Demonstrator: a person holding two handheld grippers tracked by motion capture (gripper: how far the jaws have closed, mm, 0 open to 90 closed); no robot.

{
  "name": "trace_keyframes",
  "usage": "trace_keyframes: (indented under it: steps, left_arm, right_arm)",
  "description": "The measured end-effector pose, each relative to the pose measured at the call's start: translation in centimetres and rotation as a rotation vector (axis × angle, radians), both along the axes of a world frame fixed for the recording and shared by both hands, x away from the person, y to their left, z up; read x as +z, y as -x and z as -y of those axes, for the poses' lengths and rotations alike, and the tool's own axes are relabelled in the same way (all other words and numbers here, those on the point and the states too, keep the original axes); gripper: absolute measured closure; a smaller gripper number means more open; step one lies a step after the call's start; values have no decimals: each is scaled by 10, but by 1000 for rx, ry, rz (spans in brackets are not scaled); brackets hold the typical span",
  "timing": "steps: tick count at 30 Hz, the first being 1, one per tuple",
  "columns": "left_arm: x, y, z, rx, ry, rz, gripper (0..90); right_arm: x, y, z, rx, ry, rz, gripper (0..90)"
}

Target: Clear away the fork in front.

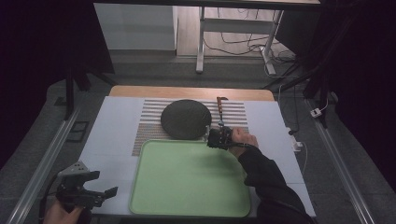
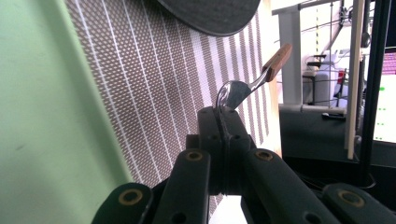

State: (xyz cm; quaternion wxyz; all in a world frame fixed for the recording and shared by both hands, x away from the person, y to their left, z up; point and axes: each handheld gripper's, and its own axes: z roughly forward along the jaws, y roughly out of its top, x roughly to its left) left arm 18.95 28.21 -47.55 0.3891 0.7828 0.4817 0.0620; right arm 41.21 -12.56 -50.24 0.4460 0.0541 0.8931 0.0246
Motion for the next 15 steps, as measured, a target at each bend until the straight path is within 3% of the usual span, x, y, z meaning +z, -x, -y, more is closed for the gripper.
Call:
trace_keyframes:
  steps: [2,8,9,10,12,15]
  left_arm:
    - [0,0,0,-1,2,-1,6]
    - [0,-1,-1,-7,10,-6,1]
    - [0,-1,-1,-7,10,-6,0]
    - [0,-1,-1,-7,11,-7,0]
    - [0,-1,-1,-9,17,-8,0]
    - [0,-1,-1,-20,18,-9,0]
  right_arm:
    - [7,4,3,14,-25,-25,900]
    - [21,17,12,5,-74,-28,900]
    - [23,18,14,12,-104,-59,900]
    - [25,21,16,9,-103,-48,900]
    - [29,25,20,13,-153,-82,900]
    - [37,34,25,-9,-201,-87,900]
